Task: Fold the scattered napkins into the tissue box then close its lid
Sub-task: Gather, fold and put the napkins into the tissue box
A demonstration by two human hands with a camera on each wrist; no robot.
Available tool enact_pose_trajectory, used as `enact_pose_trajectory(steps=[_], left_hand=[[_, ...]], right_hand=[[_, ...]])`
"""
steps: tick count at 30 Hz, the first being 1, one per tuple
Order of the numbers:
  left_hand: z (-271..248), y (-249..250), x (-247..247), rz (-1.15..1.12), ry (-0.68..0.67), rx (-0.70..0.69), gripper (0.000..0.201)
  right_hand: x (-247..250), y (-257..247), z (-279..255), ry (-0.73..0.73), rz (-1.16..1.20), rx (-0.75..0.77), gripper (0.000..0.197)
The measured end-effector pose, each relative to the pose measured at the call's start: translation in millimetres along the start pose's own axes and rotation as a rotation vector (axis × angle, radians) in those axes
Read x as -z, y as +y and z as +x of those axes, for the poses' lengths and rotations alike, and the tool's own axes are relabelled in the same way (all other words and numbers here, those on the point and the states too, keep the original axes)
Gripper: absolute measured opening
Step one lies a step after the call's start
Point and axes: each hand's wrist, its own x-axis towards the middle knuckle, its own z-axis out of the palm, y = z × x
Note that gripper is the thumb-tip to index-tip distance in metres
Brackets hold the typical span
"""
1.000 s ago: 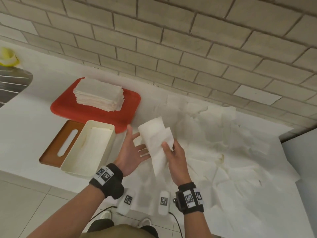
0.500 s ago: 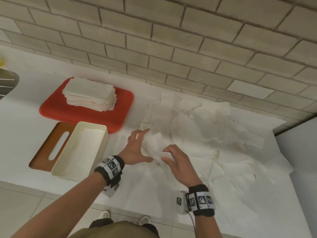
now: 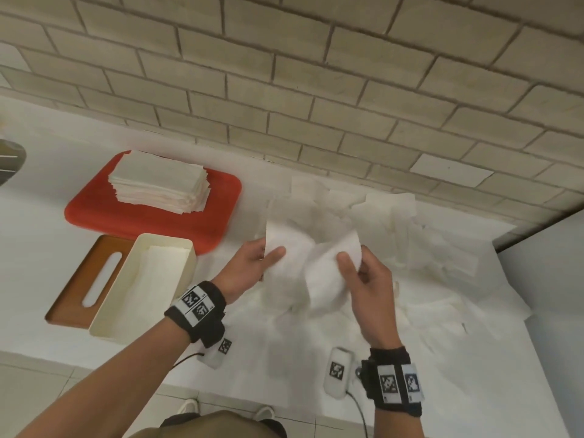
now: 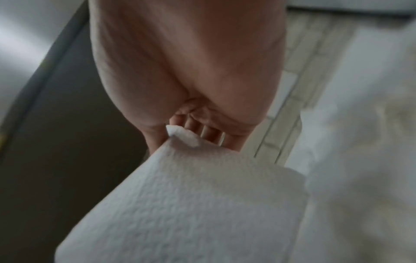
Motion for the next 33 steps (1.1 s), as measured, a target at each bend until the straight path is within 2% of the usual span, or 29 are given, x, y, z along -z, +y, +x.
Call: enact_pose_trajectory(steps=[2, 4, 6, 10, 13, 15, 19, 22, 24, 26, 28, 30, 33], left_hand=[[-9.8, 2.5, -2.0, -0.102, 0.003, 0.077, 0.037], [-19.5, 6.5, -4.0, -0.185, 0.002, 0.121, 0.038], [-27.6, 8.6, -2.4, -0.257, 0.001, 0.125, 0.037], [-41.0, 8.1, 13.1, -0.309, 0.022, 0.112, 0.039], [-50.9, 6.0, 26.0, -0.358, 0.015, 0.148, 0.057], [-58.7, 9.0, 32.1, -0.375, 0.015, 0.148, 0.065], [-69.2, 6.0, 47.3, -0.243, 0.073, 0.026, 0.042], [-73.3, 1.1, 60.6, -0.201, 0.113, -0.011, 0.04], [-76.7, 1.7, 68.0, -0.212, 0.1, -0.01, 0.042], [-79.1, -0.6, 73.8, -0.219, 0.096, -0.018, 0.041], [-80.4, -3.0, 77.3, -0.27, 0.118, -0.01, 0.041], [-81.1, -5.0, 78.0, -0.39, 0.17, 0.024, 0.042], [-80.9, -2.2, 78.1, -0.562, 0.227, 0.06, 0.042]], right_hand=[[-23.8, -10.7, -11.0, -0.018, 0.232, -0.049, 0.017], [-46.6, -15.8, -15.3, -0.04, 0.318, -0.074, 0.016], [-65.4, -11.1, -16.3, -0.016, 0.228, -0.087, 0.014], [-99.7, 7.2, -20.2, 0.175, -0.052, -0.061, 0.003], [-126.4, 10.1, -23.6, 0.213, -0.153, -0.017, 0.019], [-139.5, 10.8, -24.1, 0.193, -0.185, 0.01, 0.021], [-162.4, 7.5, -29.2, 0.161, -0.28, 0.005, 0.02], [-168.4, 0.9, -37.0, 0.202, -0.244, -0.072, 0.028], [-167.6, -0.8, -42.9, 0.139, 0.035, -0.168, 0.033], [-166.8, 5.2, -50.6, 0.018, 0.359, -0.329, 0.044], [-170.6, 14.8, -60.6, -0.079, 0.514, -0.443, 0.056], [-174.5, 25.4, -70.6, -0.149, 0.518, -0.459, 0.051], [-175.0, 41.2, -81.4, -0.243, 0.367, -0.378, 0.046]])
